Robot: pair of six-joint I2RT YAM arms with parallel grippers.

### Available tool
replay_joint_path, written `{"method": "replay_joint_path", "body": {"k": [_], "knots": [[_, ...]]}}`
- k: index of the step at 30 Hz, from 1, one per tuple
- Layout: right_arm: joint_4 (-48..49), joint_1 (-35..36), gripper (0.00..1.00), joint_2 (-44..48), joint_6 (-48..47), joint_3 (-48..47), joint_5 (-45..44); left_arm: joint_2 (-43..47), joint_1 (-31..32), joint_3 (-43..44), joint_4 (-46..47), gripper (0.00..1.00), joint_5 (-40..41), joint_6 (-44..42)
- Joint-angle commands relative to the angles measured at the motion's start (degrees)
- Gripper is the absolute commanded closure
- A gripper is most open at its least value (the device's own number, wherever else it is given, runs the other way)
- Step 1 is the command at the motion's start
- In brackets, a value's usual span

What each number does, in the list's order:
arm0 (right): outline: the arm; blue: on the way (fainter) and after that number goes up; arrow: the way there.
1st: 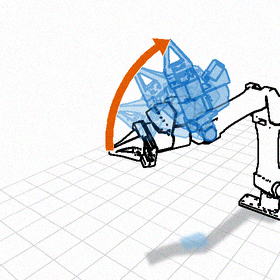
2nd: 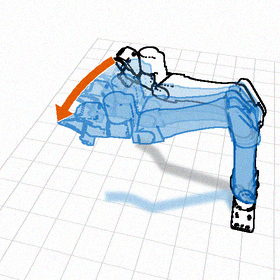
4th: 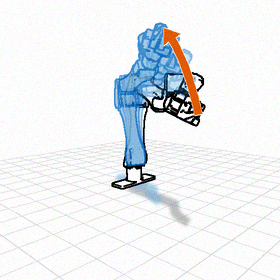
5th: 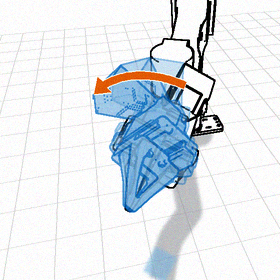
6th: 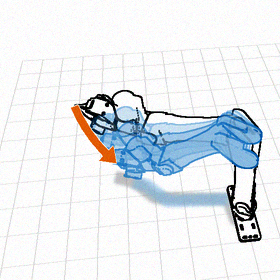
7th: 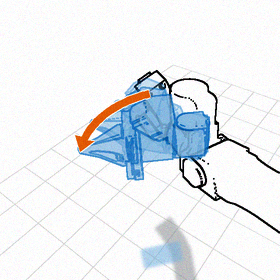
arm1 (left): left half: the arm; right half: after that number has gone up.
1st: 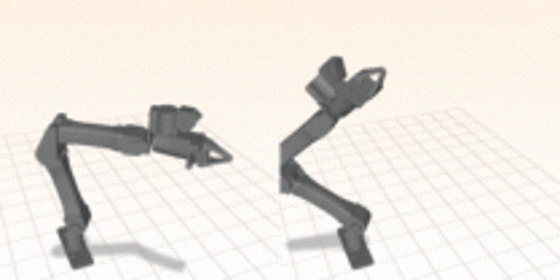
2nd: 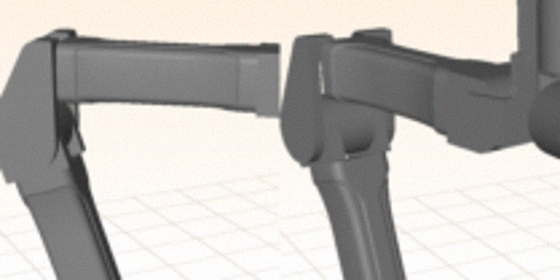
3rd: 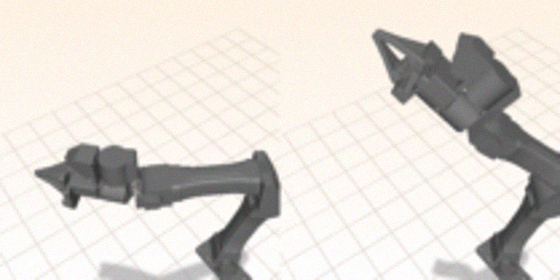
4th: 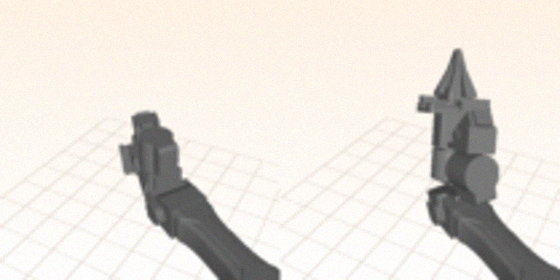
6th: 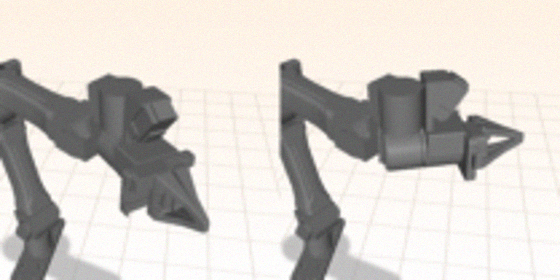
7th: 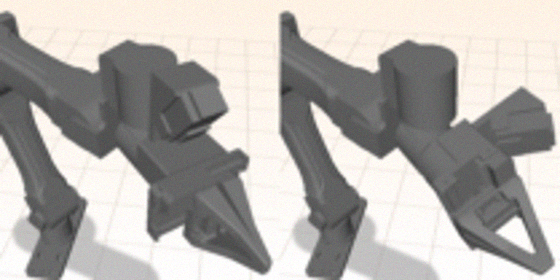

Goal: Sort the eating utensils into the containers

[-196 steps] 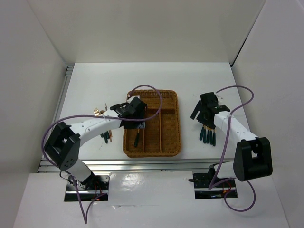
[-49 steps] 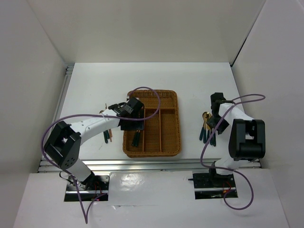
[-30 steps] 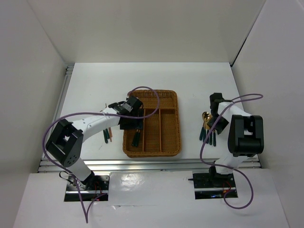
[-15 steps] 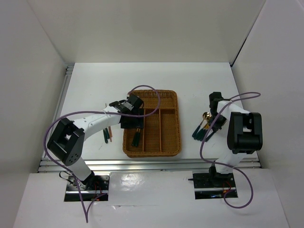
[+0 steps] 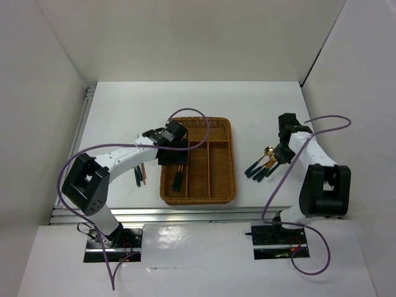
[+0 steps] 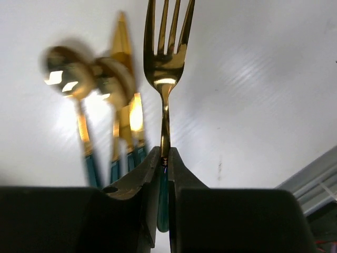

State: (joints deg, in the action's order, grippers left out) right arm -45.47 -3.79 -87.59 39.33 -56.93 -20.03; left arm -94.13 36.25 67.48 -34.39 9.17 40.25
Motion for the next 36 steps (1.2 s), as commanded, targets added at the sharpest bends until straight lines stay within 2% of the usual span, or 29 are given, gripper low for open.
{"method": "replay_joint_path", "body": {"k": [1, 5, 9, 16, 20, 28, 32, 36], "knots": [[-2.3, -0.3, 1.0, 7.8, -0.7, -4.8, 4.8, 0.5, -0.7, 2.0, -0.2, 0.22, 0.6, -1.5], [-0.5, 1.9, 1.0, 12.1, -2.2, -7.1, 10.5, 1.8, -4.2, -0.7, 1.8, 0.2, -1.8, -2.1], [1.2, 7.7, 1.0, 12.9, -2.2, -9.7, 13.8, 5.8, -10.1, -2.4, 2.3, 0.2, -2.3, -2.6], [5.3, 24.8, 1.0, 6.0, 1.2, -16.2, 13.6, 15.5, -18.2, -7.0, 2.3, 0.18, -0.4, -3.2], [11.0, 32.7, 1.0, -0.6, 2.2, -20.3, 16.5, 19.7, -22.5, -11.3, 2.3, 0.18, -3.0, -3.2], [17.4, 45.6, 1.0, -10.6, 2.2, -28.2, 17.2, 25.3, -25.1, -16.3, 3.5, 0.18, -5.1, -2.6], [19.9, 49.5, 1.0, -14.4, 2.2, -30.0, 16.7, 27.7, -25.6, -18.3, 2.8, 0.18, -4.5, -2.1], [22.2, 50.1, 0.99, -17.7, 4.3, -30.6, 19.3, 29.9, -26.1, -18.8, 2.1, 0.16, -2.3, -1.0]]}}
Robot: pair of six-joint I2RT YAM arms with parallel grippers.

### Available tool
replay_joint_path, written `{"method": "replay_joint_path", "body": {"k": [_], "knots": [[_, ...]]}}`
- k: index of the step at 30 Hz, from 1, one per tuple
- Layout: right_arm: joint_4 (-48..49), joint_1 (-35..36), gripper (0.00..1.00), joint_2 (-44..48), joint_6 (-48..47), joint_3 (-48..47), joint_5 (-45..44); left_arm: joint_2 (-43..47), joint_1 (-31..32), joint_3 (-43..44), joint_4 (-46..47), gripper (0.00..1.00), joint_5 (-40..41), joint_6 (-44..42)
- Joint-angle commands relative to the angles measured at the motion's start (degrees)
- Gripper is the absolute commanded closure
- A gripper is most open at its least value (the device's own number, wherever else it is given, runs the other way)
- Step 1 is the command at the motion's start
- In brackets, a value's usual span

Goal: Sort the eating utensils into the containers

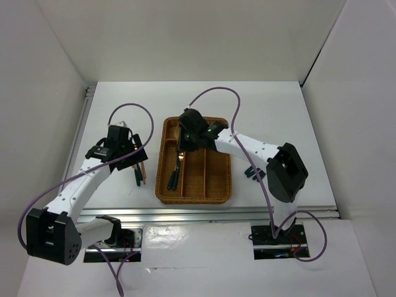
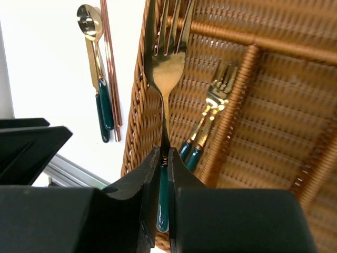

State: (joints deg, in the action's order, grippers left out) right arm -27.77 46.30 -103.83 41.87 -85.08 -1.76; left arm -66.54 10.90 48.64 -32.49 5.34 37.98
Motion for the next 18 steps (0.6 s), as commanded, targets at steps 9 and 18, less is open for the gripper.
{"method": "replay_joint_path", "body": {"k": [9, 18], "knots": [[3.7, 4.3, 0.95, -6.4, 2.5, -2.3, -0.3, 3.5, -1.3, -1.1, -0.3, 0.14, 2.1, 1.8], [0.7, 4.9, 0.72, -8.2, 2.5, -3.9, -1.0, 3.5, -1.3, -1.6, 0.2, 0.13, 1.6, 1.8]]}}
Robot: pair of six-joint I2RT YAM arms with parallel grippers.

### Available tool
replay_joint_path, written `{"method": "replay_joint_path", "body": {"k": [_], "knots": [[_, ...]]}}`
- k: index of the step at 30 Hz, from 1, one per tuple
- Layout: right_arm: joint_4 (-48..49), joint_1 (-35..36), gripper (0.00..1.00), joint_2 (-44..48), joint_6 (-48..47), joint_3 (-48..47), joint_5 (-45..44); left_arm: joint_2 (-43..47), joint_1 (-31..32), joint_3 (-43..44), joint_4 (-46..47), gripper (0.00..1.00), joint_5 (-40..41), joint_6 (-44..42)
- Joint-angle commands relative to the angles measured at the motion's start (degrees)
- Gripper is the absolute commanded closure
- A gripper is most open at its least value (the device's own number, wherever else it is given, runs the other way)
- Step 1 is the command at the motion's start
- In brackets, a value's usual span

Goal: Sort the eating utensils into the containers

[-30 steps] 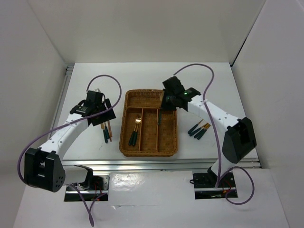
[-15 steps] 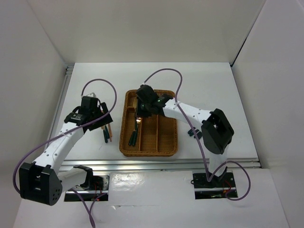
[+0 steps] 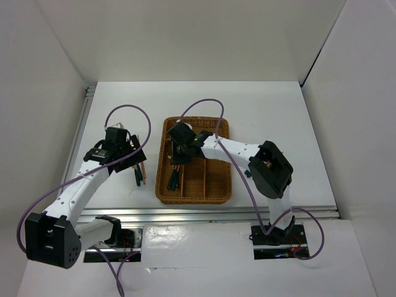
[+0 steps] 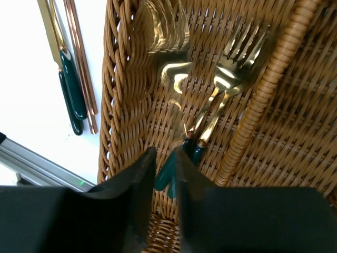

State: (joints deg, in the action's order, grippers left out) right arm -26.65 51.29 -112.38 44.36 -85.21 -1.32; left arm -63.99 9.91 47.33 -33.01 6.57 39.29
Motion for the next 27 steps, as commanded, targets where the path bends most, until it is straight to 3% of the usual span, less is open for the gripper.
{"method": "replay_joint_path", "body": {"k": [1, 2, 7, 15, 22, 27], "knots": [[-0.4, 0.0, 0.69, 0.3, 0.0, -3.8, -1.4, 0.4, -0.3, -0.3, 0.8, 0.13, 0.4, 0.5], [-1.1, 0.0, 0.62, 0.3, 0.0, -4.3, -1.4, 0.4, -0.3, -0.3, 0.8, 0.13, 0.4, 0.5], [-3.0, 0.0, 0.47, 1.7, -1.2, -5.6, -4.6, -0.1, -0.3, -0.3, 1.3, 0.13, 0.9, 0.5], [-6.7, -1.8, 0.42, 8.7, -3.4, -5.4, -15.2, -2.6, -0.9, -2.1, 2.4, 0.13, 3.6, 2.2], [-8.1, -16.1, 0.46, 15.9, -4.6, 5.0, -12.5, -5.9, -3.3, -3.6, 4.6, 0.17, 4.9, 3.9], [-8.6, -18.2, 0.47, 17.3, -6.7, 8.8, -16.5, -8.1, -3.8, -4.2, 6.2, 0.24, 4.4, 4.4]]}}
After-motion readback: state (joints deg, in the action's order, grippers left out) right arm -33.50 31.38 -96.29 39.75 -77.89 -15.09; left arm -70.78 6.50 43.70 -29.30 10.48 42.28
